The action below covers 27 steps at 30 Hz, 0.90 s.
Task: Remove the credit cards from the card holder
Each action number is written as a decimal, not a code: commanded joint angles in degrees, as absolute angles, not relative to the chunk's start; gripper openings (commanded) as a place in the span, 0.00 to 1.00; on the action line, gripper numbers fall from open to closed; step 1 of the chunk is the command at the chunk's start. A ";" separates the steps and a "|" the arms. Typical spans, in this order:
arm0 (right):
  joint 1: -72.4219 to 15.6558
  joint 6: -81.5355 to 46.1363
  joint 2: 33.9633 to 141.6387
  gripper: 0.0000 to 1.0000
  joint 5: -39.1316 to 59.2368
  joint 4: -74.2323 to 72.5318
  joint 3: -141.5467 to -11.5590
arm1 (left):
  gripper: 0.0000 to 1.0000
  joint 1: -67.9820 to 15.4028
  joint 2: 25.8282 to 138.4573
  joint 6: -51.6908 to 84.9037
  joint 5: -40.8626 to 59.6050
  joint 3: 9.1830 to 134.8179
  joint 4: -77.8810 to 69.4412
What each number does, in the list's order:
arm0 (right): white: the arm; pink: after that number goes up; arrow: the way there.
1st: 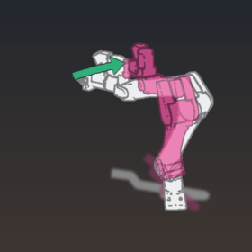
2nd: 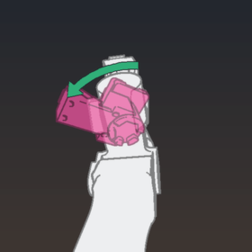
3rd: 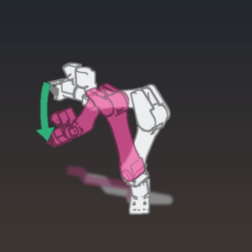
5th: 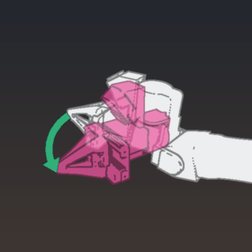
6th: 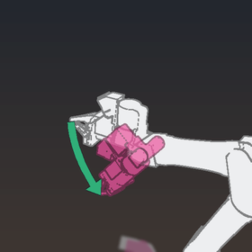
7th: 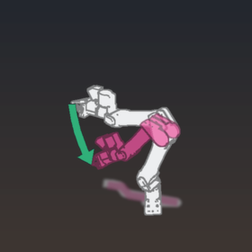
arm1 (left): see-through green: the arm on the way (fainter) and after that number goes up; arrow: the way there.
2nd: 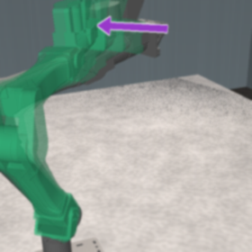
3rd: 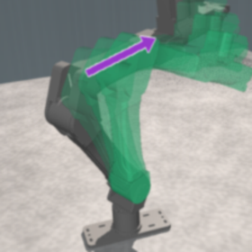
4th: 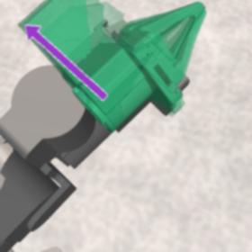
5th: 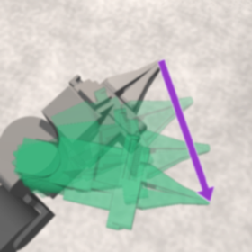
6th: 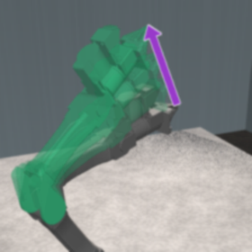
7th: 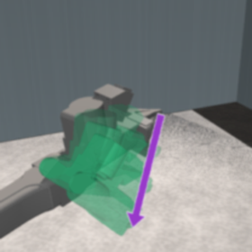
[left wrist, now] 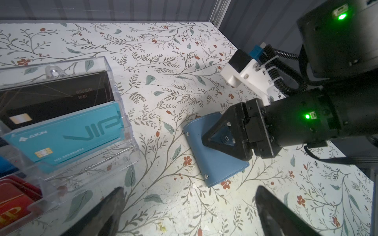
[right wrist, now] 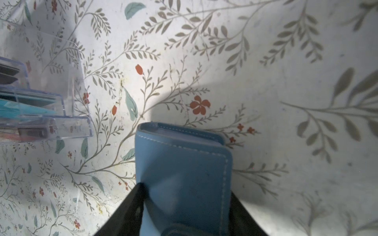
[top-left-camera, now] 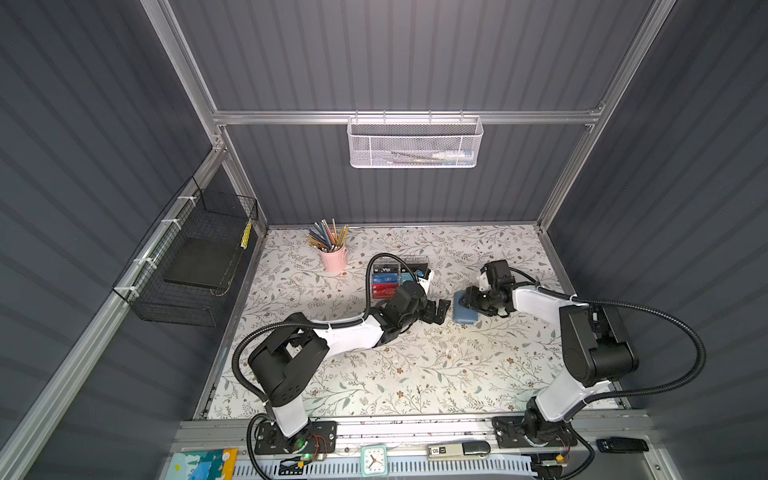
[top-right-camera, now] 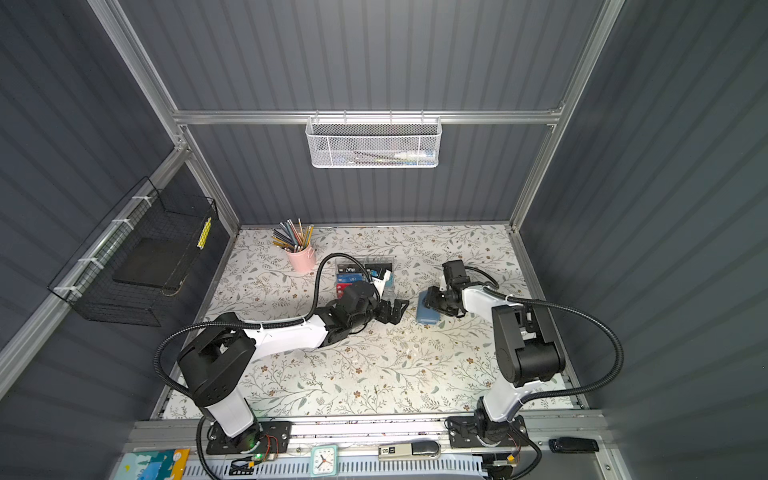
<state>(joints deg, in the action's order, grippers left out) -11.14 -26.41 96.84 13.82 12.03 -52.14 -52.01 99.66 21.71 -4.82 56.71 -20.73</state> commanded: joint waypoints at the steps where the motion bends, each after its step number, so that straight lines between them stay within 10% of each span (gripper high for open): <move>1: -11.78 -26.19 98.54 0.49 13.16 13.50 -50.41 | 1.00 -51.44 100.46 22.76 -3.97 56.23 -21.97; 12: -11.86 -26.63 97.14 0.15 15.20 12.16 -49.06 | 1.00 -50.82 99.54 24.03 -3.05 55.25 -22.36; 27: -11.93 -26.89 89.14 0.03 17.57 14.60 -50.12 | 1.00 -48.95 96.01 26.49 -0.23 53.83 -23.74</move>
<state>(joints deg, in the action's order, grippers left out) -11.49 -26.98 91.53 16.43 12.01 -49.69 -49.43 98.06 25.23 -1.63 54.61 -22.35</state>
